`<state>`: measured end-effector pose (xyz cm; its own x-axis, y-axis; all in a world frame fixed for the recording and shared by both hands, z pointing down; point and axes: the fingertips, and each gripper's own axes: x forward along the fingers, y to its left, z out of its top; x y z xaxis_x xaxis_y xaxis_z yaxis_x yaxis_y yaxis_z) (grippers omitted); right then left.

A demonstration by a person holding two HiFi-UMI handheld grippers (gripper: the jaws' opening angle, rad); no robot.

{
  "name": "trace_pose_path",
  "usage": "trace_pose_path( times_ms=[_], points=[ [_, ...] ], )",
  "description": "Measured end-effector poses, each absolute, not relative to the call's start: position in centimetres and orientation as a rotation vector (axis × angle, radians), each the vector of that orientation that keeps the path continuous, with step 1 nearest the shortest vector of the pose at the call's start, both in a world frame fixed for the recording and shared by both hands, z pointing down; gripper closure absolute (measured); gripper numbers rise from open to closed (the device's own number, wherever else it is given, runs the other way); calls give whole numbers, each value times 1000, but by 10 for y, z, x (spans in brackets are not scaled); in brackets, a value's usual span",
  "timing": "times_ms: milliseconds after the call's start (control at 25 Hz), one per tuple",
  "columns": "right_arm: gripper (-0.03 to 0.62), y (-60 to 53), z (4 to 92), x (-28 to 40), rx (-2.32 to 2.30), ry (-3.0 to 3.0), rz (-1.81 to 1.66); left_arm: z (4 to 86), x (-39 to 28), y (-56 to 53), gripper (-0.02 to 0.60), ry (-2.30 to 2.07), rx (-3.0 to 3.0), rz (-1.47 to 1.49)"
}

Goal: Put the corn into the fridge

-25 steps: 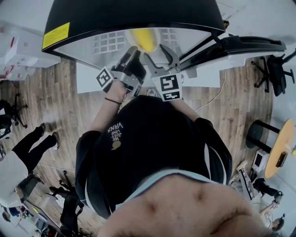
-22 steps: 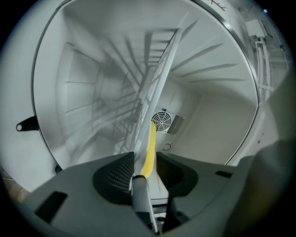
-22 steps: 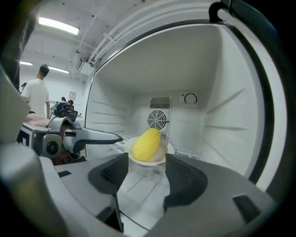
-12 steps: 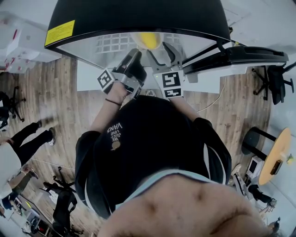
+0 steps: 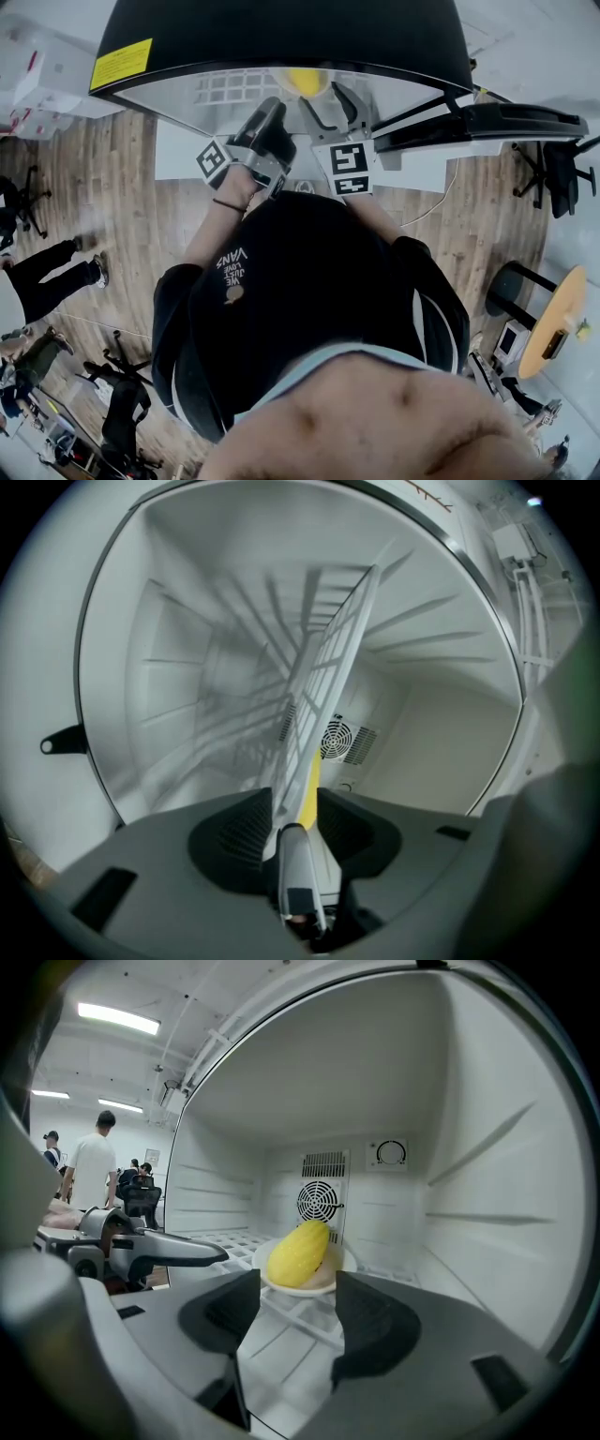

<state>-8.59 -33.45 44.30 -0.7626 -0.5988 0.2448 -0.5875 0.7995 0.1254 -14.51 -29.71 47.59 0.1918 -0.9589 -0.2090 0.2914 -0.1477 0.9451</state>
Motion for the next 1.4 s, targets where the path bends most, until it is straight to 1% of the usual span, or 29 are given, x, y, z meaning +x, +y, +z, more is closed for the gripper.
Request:
trace_pose_path(
  times_ms=[520,1400],
  points=[
    [353,-334,435,-82,952,-2724,-54,470,-147,-293,453,-755,1245,-1289],
    [353,-307,425,-66,1070,-2714,-17,436,-156,-272,454,-1009,1685,-1003]
  ],
)
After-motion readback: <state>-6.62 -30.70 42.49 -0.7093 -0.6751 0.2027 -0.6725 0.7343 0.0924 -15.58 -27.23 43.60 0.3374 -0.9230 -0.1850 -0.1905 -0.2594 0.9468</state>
